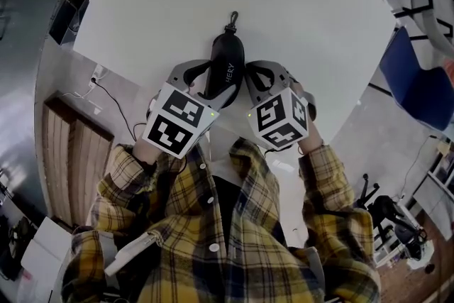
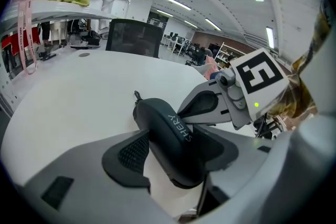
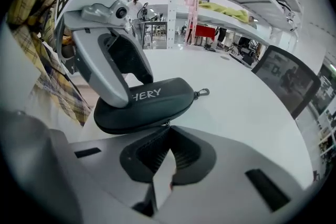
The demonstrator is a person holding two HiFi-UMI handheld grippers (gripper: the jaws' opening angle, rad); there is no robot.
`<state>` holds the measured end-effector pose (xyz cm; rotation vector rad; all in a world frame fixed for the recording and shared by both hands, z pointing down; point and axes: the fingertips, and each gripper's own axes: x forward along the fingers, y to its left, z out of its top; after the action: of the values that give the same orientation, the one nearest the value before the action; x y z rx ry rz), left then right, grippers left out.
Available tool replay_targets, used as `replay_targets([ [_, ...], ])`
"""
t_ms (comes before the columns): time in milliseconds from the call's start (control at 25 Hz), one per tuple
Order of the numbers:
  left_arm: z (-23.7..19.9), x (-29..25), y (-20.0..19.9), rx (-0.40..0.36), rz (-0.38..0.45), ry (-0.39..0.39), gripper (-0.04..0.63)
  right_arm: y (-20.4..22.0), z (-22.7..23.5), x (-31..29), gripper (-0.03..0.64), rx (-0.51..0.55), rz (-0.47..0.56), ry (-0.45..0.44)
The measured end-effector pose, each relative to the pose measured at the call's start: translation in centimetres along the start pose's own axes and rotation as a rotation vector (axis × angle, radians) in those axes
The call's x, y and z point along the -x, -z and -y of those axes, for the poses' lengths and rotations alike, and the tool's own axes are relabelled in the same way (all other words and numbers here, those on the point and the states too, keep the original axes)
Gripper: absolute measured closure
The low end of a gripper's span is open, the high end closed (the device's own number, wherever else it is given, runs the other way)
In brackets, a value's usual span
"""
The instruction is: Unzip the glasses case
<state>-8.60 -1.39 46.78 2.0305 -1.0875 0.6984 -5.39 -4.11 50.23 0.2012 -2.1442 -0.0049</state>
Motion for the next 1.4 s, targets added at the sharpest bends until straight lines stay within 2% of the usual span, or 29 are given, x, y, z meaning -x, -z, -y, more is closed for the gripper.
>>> replay_targets([
  [320, -0.1, 0.0, -0.1, -0.002, -0.008, 0.012, 0.324, -1.4, 3.2, -1.4, 0.618, 0.0, -0.009, 0.034],
  [400, 0.0, -0.1, -0.2, -0.029, -0.02, 0.029, 0.324, -1.1, 3.1, -1.1, 0.618, -0.028, -0.008, 0.039],
  [520, 0.6, -0.4, -0.5, -0.148, -0.042, 0.049, 0.322, 0.1, 2.9, 0.2, 0.618, -0.109, -0.007, 0.065],
  [640, 1.8, -0.8, -1.5, -0.288, -0.048, 0.06, 0.322, 2.0, 2.6, 2.3, 0.618, -0.248, 0.003, 0.105],
  [760, 4.2, -1.7, -2.3, -0.39, -0.054, 0.122, 0.319, 4.6, 1.7, 4.3, 0.618, -0.39, 0.013, 0.156],
  [840, 6.2, -2.6, -2.1, -0.472, -0.088, 0.18, 0.311, 6.4, 0.6, 5.4, 0.618, -0.469, 0.009, 0.186],
  [960, 8.9, -3.4, -0.7, -0.661, -0.16, 0.257, 0.276, 8.2, -2.0, 6.6, 0.618, -0.602, 0.01, 0.219],
  [1080, 10.1, -4.0, 1.1, -0.841, -0.215, 0.283, 0.265, 9.1, -4.9, 7.0, 0.618, -0.716, 0.022, 0.23],
  [1240, 11.5, -5.1, 2.3, -0.95, -0.245, 0.315, 0.265, 10.0, -7.4, 7.5, 0.618, -0.801, 0.041, 0.232],
  [1400, 12.2, -5.7, 3.4, -0.999, -0.268, 0.356, 0.267, 10.4, -8.6, 7.4, 0.618, -0.845, 0.055, 0.242],
])
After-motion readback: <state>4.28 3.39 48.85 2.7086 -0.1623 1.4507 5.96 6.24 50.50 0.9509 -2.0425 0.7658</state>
